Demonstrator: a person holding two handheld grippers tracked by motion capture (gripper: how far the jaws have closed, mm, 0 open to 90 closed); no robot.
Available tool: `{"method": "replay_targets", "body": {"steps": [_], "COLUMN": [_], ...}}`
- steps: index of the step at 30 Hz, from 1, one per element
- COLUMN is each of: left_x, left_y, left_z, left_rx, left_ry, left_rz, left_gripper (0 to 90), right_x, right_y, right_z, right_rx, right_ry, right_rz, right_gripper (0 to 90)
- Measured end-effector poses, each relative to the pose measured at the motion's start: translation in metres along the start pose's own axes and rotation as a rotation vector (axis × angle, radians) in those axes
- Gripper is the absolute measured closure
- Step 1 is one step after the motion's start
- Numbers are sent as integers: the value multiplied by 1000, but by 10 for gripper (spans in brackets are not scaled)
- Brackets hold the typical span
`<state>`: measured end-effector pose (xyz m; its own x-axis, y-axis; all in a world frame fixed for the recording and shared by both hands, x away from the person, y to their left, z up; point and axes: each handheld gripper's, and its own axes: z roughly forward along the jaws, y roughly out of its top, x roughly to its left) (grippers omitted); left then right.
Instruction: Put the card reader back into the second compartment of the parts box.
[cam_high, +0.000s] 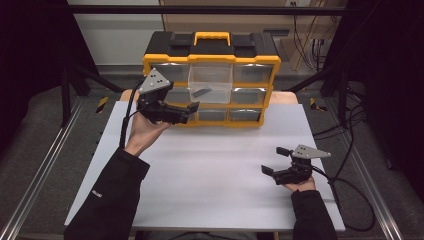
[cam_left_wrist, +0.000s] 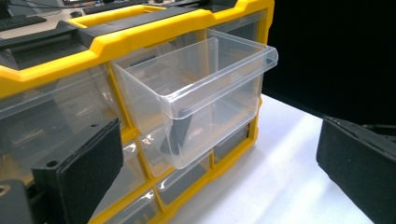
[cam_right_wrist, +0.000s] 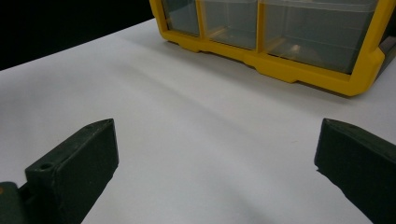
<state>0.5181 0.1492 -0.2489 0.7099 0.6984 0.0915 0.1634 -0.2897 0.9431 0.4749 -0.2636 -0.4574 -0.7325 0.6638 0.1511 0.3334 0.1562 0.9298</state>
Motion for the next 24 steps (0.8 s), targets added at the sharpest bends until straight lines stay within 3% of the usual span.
{"method": "replay_targets", "body": {"steps": [24], "left_x": [-11], "left_y": [-19], "left_z": [4], "left_rx": [7], "left_ry": [-32], "left_rz": [12], "left_gripper": [4], "right_x": [-1], "right_y": [0], "right_z": [0], "right_rx": [-1], "right_ry": [-3], "right_rz": [1], "right_gripper": [2]}}
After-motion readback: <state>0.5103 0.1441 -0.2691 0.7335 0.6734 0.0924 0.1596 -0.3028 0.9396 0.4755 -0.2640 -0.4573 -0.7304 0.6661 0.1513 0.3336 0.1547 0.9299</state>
